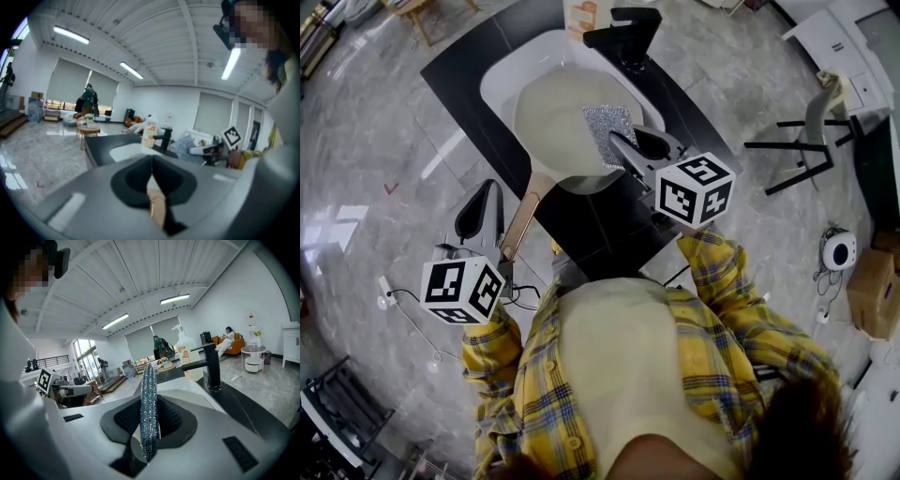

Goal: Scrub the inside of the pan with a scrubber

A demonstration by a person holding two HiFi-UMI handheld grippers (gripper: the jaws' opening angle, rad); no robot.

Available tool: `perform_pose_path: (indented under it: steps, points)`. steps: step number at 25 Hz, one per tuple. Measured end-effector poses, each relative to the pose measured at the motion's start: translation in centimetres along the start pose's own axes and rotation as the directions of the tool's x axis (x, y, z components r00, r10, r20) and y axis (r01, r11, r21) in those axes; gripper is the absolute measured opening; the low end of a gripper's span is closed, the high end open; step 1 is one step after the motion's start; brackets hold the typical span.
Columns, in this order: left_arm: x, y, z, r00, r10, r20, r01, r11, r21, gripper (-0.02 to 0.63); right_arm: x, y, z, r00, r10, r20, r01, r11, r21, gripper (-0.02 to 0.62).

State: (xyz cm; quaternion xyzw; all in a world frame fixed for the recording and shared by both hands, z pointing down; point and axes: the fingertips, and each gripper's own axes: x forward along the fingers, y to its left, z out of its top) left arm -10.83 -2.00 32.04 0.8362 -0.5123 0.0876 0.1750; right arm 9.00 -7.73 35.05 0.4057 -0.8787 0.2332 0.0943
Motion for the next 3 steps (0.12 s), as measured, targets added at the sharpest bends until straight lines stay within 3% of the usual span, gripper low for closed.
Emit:
perform_pose_path:
  steps: [3]
  points:
    - [-0.05,-0.24,-0.22,1.000,0.011,-0.021,-0.010,0.999,0.031,0.009,-0.05,0.17,0.02,1.000,-0.001,-0.004,0.001,1.000,-0.004,0.081]
